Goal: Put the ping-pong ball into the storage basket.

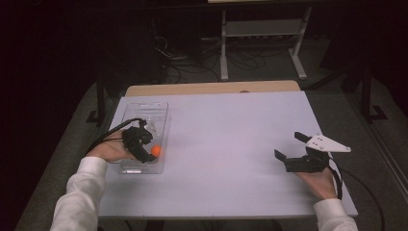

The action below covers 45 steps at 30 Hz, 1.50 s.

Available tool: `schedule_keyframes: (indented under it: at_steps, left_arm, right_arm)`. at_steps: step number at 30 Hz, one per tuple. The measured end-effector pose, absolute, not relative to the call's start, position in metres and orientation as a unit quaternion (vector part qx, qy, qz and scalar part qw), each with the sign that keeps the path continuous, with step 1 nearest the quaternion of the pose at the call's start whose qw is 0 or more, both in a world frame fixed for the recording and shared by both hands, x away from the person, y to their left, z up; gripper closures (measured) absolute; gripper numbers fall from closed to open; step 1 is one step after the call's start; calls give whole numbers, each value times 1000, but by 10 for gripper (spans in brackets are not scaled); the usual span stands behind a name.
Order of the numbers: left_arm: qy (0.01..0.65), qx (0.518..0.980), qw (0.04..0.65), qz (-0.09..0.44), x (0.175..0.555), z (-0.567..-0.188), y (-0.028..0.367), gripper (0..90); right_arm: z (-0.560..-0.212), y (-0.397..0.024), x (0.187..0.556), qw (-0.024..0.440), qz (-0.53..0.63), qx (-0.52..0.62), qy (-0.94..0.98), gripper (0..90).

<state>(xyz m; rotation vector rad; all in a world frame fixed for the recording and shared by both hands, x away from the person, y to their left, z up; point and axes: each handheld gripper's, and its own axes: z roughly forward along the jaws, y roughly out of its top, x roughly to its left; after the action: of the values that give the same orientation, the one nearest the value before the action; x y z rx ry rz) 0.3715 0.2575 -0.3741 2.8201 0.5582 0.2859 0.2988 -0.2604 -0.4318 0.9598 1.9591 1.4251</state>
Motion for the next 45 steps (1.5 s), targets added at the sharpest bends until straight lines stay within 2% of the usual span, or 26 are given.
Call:
schedule_keyframes:
  at_steps: [13,17,19,45]
  left_arm:
    - [205,962,112,137,372,-364,254,69]
    - [204,962,118,137,371,-360,253,29]
    - [213,957,145,129,370,-354,255,2]
    - [236,930,230,161,354,-333,266,0]
  right_arm:
    - [-431,-260,298,265,528,354,725,0]
    - [-431,-260,298,265,529,354,725,0]
    - [-431,-260,298,265,529,354,724,0]
    - [-429,-263,295,268,536,356,717,0]
